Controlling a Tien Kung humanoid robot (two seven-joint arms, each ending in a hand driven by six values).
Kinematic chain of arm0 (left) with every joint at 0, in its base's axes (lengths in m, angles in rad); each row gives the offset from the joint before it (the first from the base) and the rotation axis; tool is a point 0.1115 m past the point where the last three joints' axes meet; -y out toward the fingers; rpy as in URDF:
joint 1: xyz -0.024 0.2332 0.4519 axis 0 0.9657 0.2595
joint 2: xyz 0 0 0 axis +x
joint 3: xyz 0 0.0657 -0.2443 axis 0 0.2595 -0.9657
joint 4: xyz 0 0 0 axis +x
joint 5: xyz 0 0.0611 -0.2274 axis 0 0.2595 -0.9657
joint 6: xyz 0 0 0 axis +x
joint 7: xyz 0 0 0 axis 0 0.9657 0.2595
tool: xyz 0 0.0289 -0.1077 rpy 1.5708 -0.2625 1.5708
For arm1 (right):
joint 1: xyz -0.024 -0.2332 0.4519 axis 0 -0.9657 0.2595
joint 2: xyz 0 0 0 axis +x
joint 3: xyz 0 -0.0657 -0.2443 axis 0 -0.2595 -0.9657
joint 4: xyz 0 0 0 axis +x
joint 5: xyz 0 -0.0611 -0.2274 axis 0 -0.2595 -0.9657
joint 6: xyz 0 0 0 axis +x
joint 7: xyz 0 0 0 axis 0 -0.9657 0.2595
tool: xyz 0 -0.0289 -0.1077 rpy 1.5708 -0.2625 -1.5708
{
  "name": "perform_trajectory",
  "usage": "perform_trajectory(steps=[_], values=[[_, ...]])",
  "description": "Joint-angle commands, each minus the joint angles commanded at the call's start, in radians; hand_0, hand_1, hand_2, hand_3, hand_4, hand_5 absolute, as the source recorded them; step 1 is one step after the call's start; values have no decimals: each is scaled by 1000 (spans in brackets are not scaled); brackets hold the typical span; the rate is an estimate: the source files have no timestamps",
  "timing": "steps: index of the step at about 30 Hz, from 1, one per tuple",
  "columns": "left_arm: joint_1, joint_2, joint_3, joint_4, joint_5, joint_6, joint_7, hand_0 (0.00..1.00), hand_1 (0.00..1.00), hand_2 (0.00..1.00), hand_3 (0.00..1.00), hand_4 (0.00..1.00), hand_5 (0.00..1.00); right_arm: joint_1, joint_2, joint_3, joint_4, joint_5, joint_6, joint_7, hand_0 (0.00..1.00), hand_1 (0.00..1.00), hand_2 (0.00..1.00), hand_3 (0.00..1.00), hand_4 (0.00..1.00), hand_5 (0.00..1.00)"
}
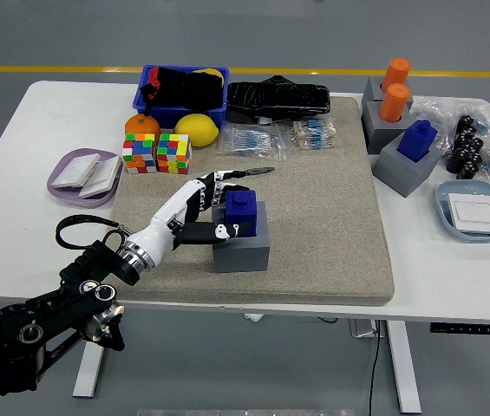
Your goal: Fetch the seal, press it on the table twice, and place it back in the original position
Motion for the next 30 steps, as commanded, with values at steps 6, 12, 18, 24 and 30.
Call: perform_trajectory(steps=[6, 12, 18, 24, 30], values=[[-6, -3, 10, 8, 15, 14, 3, 701, 731, 728, 831, 730, 2, 0, -1, 2, 0, 0, -1, 1, 792, 702, 671, 662, 847, 467], [-10, -6, 13, 15, 23, 24, 3, 691, 697, 697, 825, 669, 2, 1, -1, 1, 1, 0, -2, 2, 793, 702, 672, 662, 848, 468], [-11, -5, 15, 17, 28, 22, 5, 693, 630, 642, 818, 613, 2, 1, -1, 2, 1, -1, -3, 3, 790, 701, 671, 662, 848, 469], [-11, -3, 7, 5, 25, 24, -11, 677, 503, 520, 796, 578, 2, 1, -1, 4, 1, -1, -4, 4, 792, 700, 671, 662, 848, 468], [-11, -1, -3, -7, 22, 29, -29, 674, 493, 511, 796, 568, 2, 1, -1, 6, 2, -2, -3, 4, 791, 701, 671, 661, 848, 470]])
